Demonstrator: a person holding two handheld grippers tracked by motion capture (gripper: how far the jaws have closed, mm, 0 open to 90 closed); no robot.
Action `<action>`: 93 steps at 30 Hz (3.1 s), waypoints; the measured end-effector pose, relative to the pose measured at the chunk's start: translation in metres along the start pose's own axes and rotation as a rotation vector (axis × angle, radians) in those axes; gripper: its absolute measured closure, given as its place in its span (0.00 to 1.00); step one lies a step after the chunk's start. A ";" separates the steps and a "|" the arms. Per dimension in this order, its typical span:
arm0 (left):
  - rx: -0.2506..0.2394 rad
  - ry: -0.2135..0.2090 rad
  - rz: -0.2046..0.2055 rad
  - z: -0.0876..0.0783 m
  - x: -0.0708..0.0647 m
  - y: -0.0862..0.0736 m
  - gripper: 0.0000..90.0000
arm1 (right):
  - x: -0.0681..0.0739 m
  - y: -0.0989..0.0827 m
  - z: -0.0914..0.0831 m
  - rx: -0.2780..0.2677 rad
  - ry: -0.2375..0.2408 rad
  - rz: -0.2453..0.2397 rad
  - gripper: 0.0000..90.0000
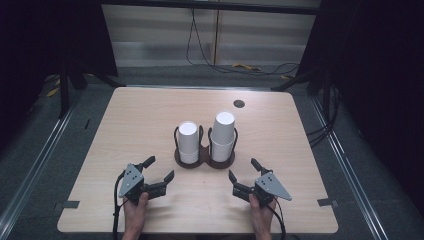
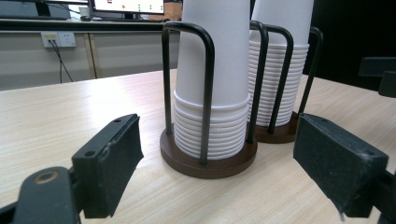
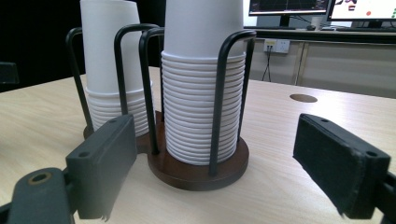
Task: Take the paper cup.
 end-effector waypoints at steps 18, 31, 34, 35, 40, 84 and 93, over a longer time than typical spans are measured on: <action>-0.005 -0.054 -0.044 0.005 0.004 0.005 0.17 | 0.001 0.000 0.000 0.034 0.043 0.003 0.14; 0.008 -0.129 -0.030 0.006 -0.002 0.027 0.18 | 0.001 0.000 -0.002 0.030 0.052 -0.001 0.15; 0.007 -0.139 -0.025 0.006 -0.001 0.032 0.19 | 0.001 0.000 -0.002 0.037 0.051 0.010 0.15; 0.014 -0.141 -0.021 0.007 0.000 0.034 0.19 | 0.001 0.000 -0.001 0.038 0.052 0.013 0.15; 0.024 -0.163 -0.020 0.011 0.003 0.042 0.19 | 0.001 0.000 -0.001 0.042 0.052 0.011 0.15; 0.226 -0.294 0.006 0.060 0.033 0.119 0.23 | 0.001 0.000 0.000 0.054 0.059 0.005 0.15; 0.299 -0.320 0.012 0.073 0.043 0.130 0.24 | 0.001 0.000 0.000 0.057 0.061 0.006 0.15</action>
Point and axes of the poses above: each handheld gripper's, and its own axes: z roughly forward along the jaws, y roughly out of its top, x roughly to its left, the point moved 2 cm from there along z, roughly forward along the jaws, and after that the axes turned 13 degrees about -y, right-handed, at the moved point
